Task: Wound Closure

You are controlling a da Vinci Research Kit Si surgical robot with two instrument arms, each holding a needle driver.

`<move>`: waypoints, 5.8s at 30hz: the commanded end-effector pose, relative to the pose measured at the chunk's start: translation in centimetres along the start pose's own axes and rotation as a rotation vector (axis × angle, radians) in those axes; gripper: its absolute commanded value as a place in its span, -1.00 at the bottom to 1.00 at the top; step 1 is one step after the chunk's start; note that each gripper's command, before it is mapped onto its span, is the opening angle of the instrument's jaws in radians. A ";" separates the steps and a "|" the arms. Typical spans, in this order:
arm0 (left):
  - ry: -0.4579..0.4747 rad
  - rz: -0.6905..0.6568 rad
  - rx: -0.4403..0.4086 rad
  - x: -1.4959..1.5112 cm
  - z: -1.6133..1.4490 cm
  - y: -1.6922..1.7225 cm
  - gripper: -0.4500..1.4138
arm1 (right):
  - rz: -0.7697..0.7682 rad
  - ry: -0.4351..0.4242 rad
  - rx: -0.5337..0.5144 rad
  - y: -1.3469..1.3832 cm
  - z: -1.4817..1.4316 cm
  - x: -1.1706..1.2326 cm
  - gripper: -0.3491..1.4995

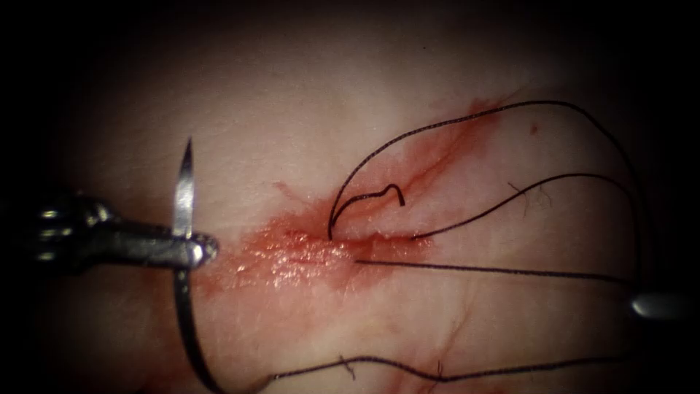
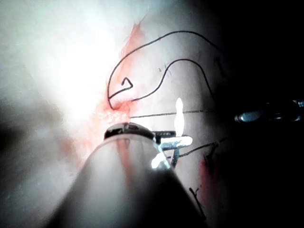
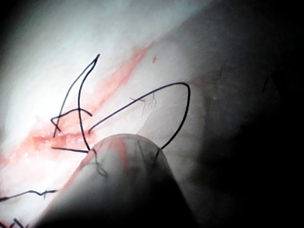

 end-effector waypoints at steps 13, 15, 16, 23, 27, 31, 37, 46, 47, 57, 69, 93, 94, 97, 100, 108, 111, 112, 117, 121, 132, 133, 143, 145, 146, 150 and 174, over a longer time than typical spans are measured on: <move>0.001 0.001 0.000 0.01 0.05 -0.06 -1.00 | -0.060 0.114 -0.034 -0.14 -0.74 0.43 -1.00; 0.002 0.001 0.000 0.00 0.05 -0.06 -1.00 | -0.130 0.111 -0.036 -0.15 -0.63 0.41 -0.05; 0.002 0.001 0.000 0.00 0.06 -0.06 -1.00 | -0.141 0.117 -0.028 -0.15 -0.58 0.40 0.25; 0.002 0.004 0.001 -0.02 0.07 -0.08 -1.00 | -0.317 0.094 0.080 -0.25 -0.12 0.05 0.80; -0.016 0.016 0.014 -0.11 0.06 -0.17 -1.00 | -0.385 0.067 0.114 -0.37 0.15 -0.14 0.73; -0.073 -0.013 0.025 -0.23 0.04 -0.27 -1.00 | -0.442 0.083 0.110 -0.48 0.51 -0.22 0.36; -0.153 -0.052 0.019 -0.47 0.15 -0.39 -1.00 | -0.993 0.087 0.108 -0.37 1.18 -0.21 0.04; -0.226 -0.085 -0.001 -0.65 0.29 -0.48 -1.00 | -1.738 -0.108 -0.111 -0.19 1.51 -0.06 -0.51; -0.223 -0.089 0.001 -0.65 0.29 -0.50 -1.00 | -1.783 -0.104 -0.147 -0.21 1.51 -0.05 -0.46; -0.232 -0.090 0.001 -0.66 0.31 -0.56 -1.00 | -2.191 -0.080 -0.468 -0.37 1.87 -0.06 0.47; -0.237 -0.092 -0.002 -0.65 0.31 -0.55 -1.00 | -2.405 -0.298 -0.498 -0.21 2.06 -0.22 0.42; -0.240 -0.098 -0.005 -0.63 0.30 -0.50 -1.00 | -2.434 -0.585 -0.823 -0.05 2.07 -0.22 -1.00; -0.237 -0.098 -0.004 -0.63 0.30 -0.50 -1.00 | -2.422 -0.582 -0.818 -0.07 2.06 -0.22 -1.00; -0.238 -0.099 -0.004 -0.63 0.30 -0.49 -1.00 | -2.394 -0.537 -0.810 -0.13 1.96 -0.20 -1.00; -0.238 -0.099 -0.004 -0.63 0.29 -0.49 -1.00 | -2.356 -0.524 -0.811 -0.19 1.77 -0.11 -1.00; -0.234 -0.099 -0.003 -0.62 0.31 -0.49 -1.00 | -2.246 -0.499 -0.989 0.00 1.01 0.45 -1.00; -0.234 -0.099 -0.003 -0.62 0.31 -0.49 -1.00 | -2.194 -0.519 -1.027 0.15 0.73 0.63 -1.00; -0.234 -0.099 -0.003 -0.62 0.31 -0.49 -1.00 | -2.179 -0.533 -1.039 0.19 0.65 0.67 -1.00; -0.236 -0.100 -0.004 -0.62 0.30 -0.48 -1.00 | -2.080 -0.588 -1.104 0.39 0.20 0.85 -1.00; -0.236 -0.101 -0.004 -0.61 0.30 -0.48 -1.00 | -2.015 -0.651 -1.161 0.50 -0.14 0.97 -1.00; -0.236 -0.101 -0.004 -0.61 0.30 -0.48 -1.00 | -1.906 -0.681 -1.252 0.60 -0.56 1.08 -0.26; -0.237 -0.100 -0.001 -0.61 0.30 -0.48 -1.00 | -1.907 -0.653 -1.253 0.54 -0.50 1.06 0.74; -0.236 -0.100 -0.001 -0.61 0.31 -0.48 -1.00 | -2.012 -0.396 -0.853 -0.03 0.41 0.40 0.74; -0.236 -0.100 -0.001 -0.62 0.31 -0.48 -1.00 | -2.029 -0.379 -0.795 -0.14 0.68 0.20 0.69; -0.236 -0.100 -0.001 -0.62 0.31 -0.48 -1.00 | -2.031 -0.377 -0.777 -0.18 0.79 0.11 0.65; -0.236 -0.100 -0.001 -0.62 0.31 -0.48 -1.00 | -2.040 -0.369 -0.749 -0.33 1.32 -0.19 0.20; -0.235 -0.100 0.000 -0.62 0.32 -0.48 -1.00 | -2.106 -0.335 -0.731 0.10 2.28 -0.41 -1.00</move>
